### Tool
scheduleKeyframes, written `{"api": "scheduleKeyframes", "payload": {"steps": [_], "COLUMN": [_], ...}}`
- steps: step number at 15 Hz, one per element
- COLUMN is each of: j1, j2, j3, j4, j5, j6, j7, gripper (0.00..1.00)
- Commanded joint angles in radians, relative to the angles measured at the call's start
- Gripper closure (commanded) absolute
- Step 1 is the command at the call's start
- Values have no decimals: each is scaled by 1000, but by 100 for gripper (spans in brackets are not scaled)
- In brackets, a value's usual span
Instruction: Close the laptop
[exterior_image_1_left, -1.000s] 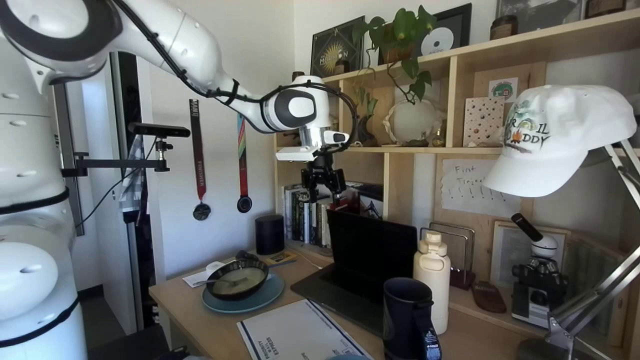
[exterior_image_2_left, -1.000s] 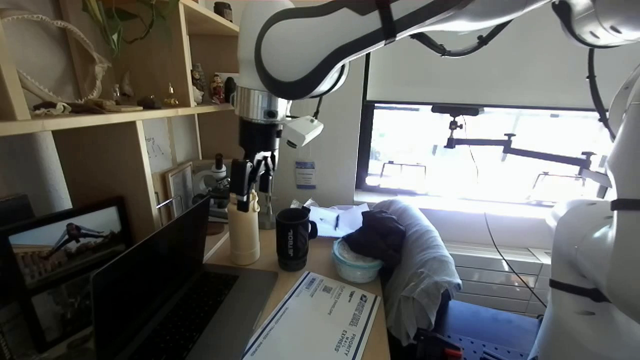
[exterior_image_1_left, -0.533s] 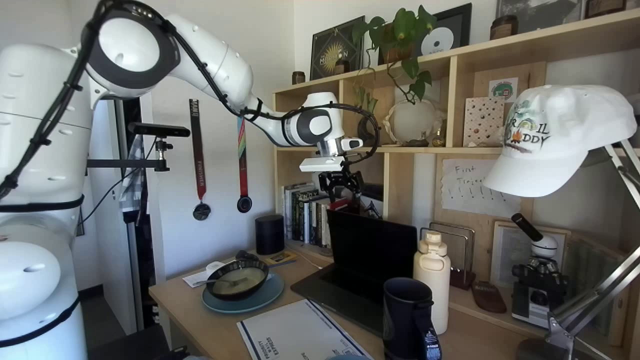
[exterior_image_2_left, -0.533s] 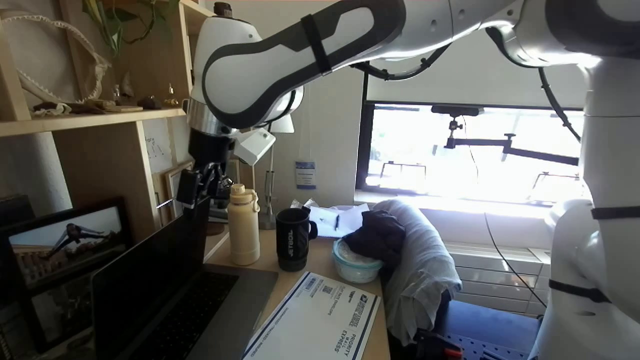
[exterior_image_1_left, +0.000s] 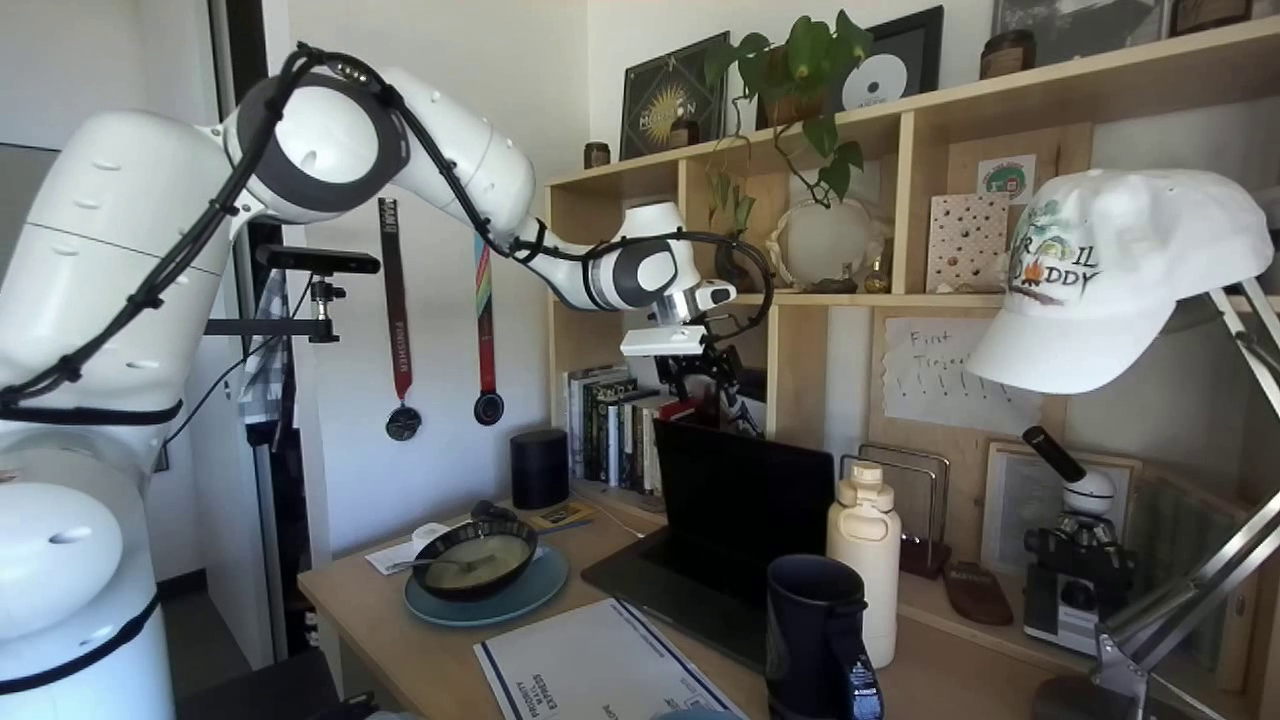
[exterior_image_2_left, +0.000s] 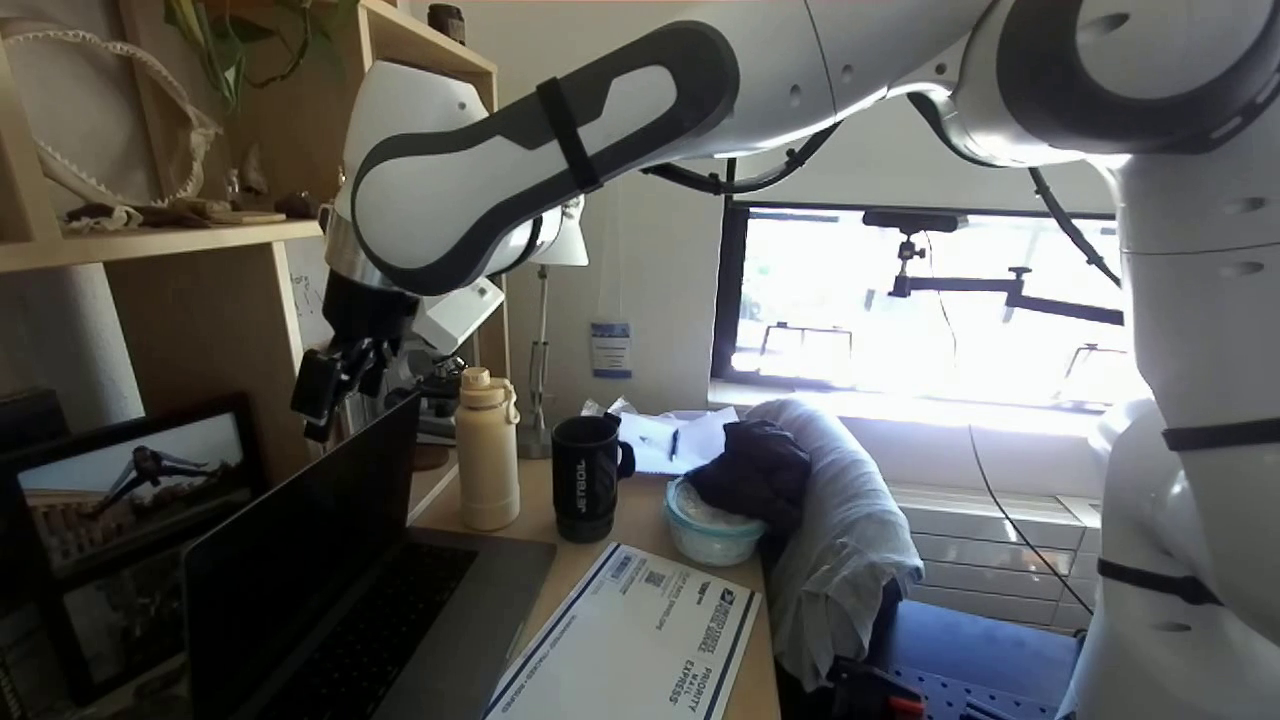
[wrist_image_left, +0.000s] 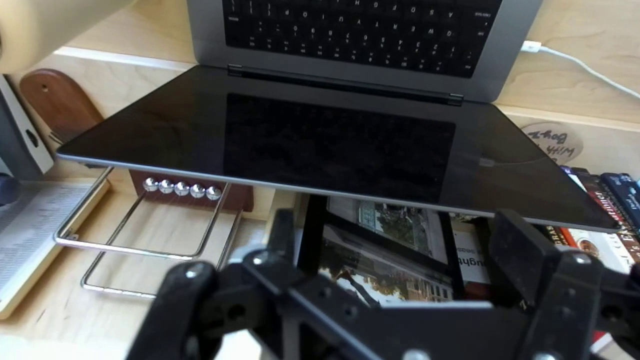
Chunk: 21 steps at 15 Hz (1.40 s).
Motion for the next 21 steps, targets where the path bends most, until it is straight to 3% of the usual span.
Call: {"api": "scheduleKeyframes", "payload": {"steps": [1,10,21], "j1": [0,3,-4], "j2": [46,101,122], "j3": [4,5,10], "j4": [23,10,15], "j5": [-29,-59,-38], "j6": [71,194,212], "j7": [-6,-2,14], "gripper": [0,0,0]}}
